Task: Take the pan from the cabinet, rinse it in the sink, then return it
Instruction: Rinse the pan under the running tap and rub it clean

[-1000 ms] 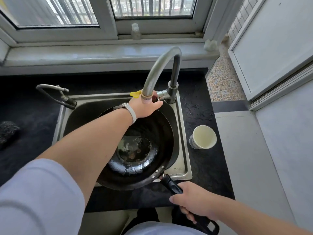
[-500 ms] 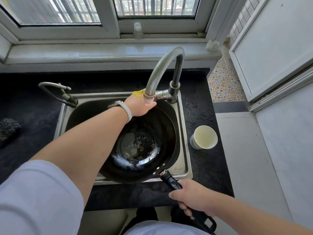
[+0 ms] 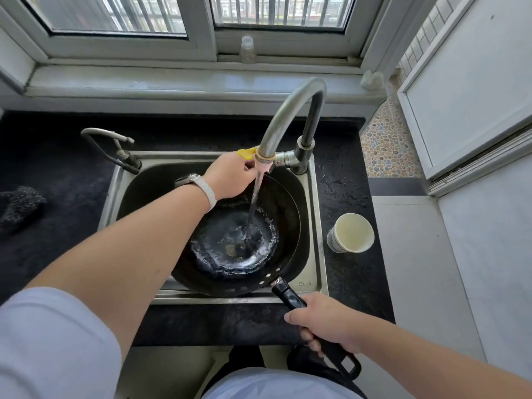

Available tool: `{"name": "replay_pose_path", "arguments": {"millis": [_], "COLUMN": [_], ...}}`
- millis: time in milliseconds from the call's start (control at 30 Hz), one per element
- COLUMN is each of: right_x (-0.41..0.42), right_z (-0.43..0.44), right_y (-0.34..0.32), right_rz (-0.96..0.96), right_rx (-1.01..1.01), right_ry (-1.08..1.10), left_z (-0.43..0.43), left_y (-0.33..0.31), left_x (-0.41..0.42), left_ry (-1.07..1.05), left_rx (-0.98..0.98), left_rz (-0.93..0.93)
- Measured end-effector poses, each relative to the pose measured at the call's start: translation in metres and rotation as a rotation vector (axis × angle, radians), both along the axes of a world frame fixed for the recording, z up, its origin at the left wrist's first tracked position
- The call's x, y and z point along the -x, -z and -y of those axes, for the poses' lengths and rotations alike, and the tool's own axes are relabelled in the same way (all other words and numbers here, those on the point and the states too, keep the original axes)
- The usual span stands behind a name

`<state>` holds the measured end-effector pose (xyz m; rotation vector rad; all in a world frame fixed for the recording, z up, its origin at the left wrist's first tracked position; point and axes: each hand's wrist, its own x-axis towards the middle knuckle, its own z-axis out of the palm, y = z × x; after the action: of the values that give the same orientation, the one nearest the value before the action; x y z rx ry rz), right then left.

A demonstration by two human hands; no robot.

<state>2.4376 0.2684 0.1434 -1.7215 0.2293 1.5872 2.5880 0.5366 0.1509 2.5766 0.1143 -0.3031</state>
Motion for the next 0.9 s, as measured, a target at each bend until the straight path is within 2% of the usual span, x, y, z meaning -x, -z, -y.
{"name": "replay_pose_path", "arguments": {"millis": [233,367,533,667,800,900], "right_x": [-0.008,-0.010,-0.011,-0.012,-0.011,-0.010], "right_z": [-0.006,-0.014,-0.026,-0.036,-0.046,-0.054], "right_y": [-0.006,-0.010,-0.008,-0.005,-0.002,-0.004], "right_rz": [0.012,0.005,0.010,-0.008,-0.066,-0.127], "right_rx": [-0.009,-0.022,-0.028,-0.044,-0.069,-0.083], "right_ry": [-0.004,-0.006,-0.004,0.013,0.052,0.084], "left_z": [-0.021,-0.010,0.020,0.041,0.058,0.062], "left_y": [-0.001,-0.003,-0.003,0.006,0.024,0.039], "left_x": [0.078,0.136,0.186,0.213,0.235,0.242], "left_ry": [-0.213,-0.346,-0.325,-0.392,-0.468,-0.560], "left_rx": [0.197,0.381,0.492,0.565,0.590,0.620], "left_rz": [0.057,0.126,0.089,0.109,0.036,-0.122]}}
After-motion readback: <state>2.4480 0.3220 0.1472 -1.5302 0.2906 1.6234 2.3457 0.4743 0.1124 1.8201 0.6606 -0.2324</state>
